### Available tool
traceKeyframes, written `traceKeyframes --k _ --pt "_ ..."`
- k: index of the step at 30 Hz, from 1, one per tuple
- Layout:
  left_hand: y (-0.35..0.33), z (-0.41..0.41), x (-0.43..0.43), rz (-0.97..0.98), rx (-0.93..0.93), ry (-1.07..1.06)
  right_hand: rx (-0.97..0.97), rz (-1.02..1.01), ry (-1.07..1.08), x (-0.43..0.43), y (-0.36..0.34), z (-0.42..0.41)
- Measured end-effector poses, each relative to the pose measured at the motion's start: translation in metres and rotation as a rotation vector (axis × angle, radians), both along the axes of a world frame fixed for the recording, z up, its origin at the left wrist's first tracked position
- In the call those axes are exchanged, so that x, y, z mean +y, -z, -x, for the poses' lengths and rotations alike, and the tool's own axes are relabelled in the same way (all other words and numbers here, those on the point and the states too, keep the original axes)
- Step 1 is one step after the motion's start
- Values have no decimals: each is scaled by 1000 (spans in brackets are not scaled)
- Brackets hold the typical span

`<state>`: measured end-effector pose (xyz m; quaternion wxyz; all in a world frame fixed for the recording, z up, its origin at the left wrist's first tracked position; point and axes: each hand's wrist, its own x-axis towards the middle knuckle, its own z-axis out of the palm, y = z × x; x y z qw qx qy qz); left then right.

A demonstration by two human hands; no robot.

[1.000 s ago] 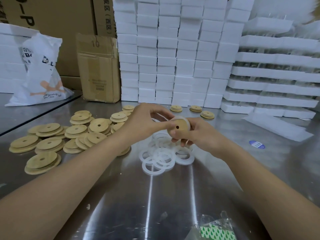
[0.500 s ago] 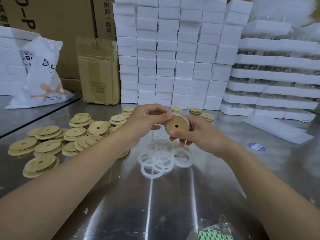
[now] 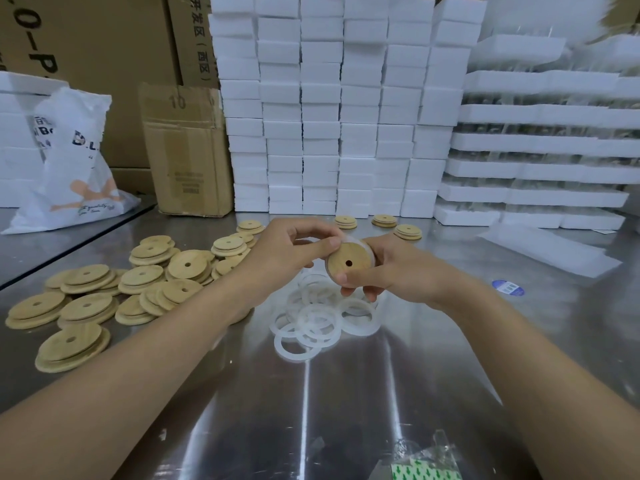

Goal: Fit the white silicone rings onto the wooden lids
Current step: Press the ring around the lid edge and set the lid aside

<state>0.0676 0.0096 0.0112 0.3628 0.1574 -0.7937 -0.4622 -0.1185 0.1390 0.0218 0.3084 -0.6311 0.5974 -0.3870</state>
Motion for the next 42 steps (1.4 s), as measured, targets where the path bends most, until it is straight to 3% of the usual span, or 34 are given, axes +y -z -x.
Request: traceKeyframes --k 8,20,25,30,38,42 --pt "4 3 2 -31 19 -27 109 -8 -14 -4 2 -2" --pt "2 1 4 -77 -38 49 86 -52 -29 -1 2 0" --pt "1 1 2 -257 76 63 81 16 0 0 -2 1" --pt "2 0 0 -377 70 158 13 44 34 0 -2 2" --pt "11 5 1 -405 80 61 -156 96 109 -3 1 10" --pt "19 10 1 -554 118 18 -148 108 152 -6 6 14"
